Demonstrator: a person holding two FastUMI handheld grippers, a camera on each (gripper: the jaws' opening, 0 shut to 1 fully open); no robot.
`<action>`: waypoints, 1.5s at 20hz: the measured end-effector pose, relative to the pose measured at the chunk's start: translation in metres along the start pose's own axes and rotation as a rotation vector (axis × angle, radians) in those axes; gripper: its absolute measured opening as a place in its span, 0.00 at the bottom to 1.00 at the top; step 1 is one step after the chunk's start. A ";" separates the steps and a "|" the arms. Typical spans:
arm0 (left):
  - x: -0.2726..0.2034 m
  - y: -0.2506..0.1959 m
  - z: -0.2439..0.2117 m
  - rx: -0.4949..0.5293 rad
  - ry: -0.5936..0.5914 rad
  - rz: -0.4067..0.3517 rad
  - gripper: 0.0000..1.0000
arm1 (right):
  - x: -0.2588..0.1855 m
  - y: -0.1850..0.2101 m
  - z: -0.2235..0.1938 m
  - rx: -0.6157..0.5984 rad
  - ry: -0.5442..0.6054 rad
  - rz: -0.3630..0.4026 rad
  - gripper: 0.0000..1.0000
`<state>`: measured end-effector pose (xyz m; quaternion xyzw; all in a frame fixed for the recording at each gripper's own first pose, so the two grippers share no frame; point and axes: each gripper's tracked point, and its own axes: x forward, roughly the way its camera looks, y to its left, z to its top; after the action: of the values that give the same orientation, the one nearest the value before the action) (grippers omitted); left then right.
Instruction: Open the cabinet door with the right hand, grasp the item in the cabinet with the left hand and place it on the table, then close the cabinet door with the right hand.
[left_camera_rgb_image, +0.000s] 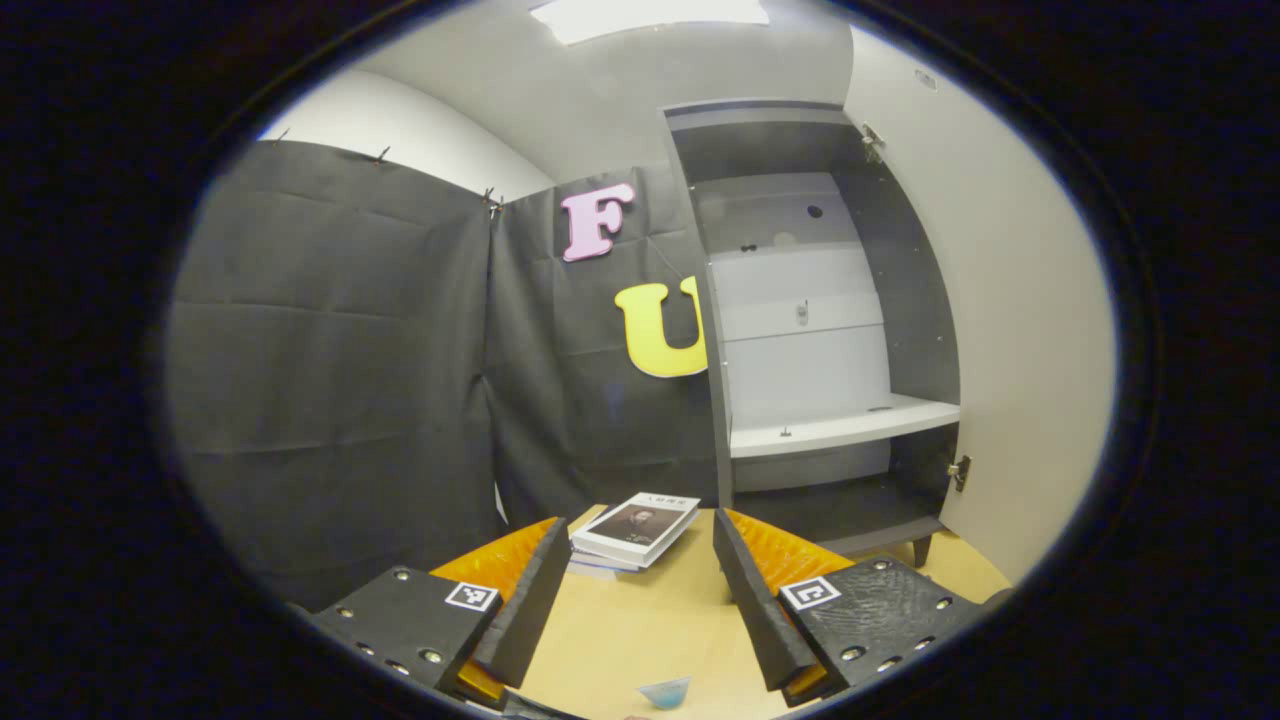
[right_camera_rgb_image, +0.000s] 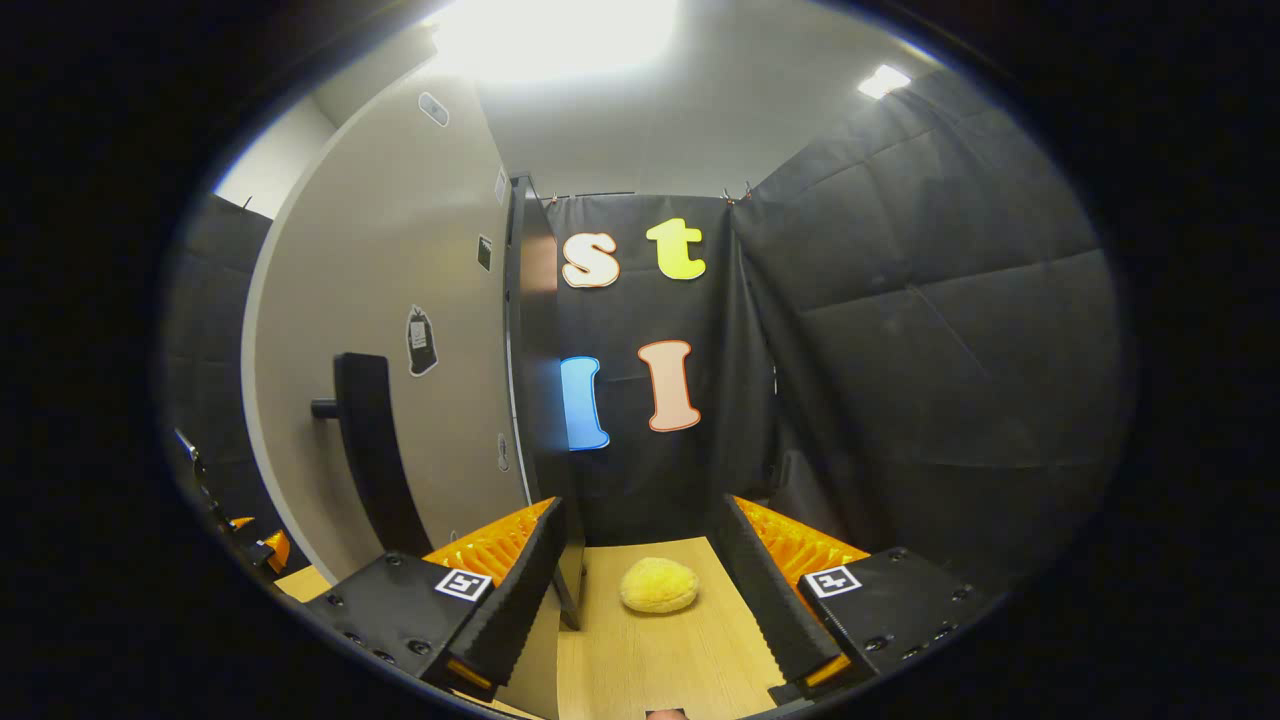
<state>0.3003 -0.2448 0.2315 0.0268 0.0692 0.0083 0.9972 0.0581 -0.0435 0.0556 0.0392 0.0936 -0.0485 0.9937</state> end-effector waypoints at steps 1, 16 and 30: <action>0.003 0.001 0.004 -0.005 -0.013 -0.020 0.87 | -0.005 0.004 0.000 -0.001 0.000 -0.012 0.92; 0.028 0.064 -0.006 -0.019 -0.041 -0.112 0.87 | -0.032 0.033 -0.014 0.001 0.033 -0.231 0.97; 0.031 0.093 -0.022 -0.042 -0.036 -0.147 0.87 | -0.043 0.108 -0.018 -0.070 0.038 -0.151 0.97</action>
<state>0.3272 -0.1498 0.2103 0.0008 0.0526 -0.0640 0.9966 0.0235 0.0693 0.0532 -0.0016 0.1169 -0.1191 0.9860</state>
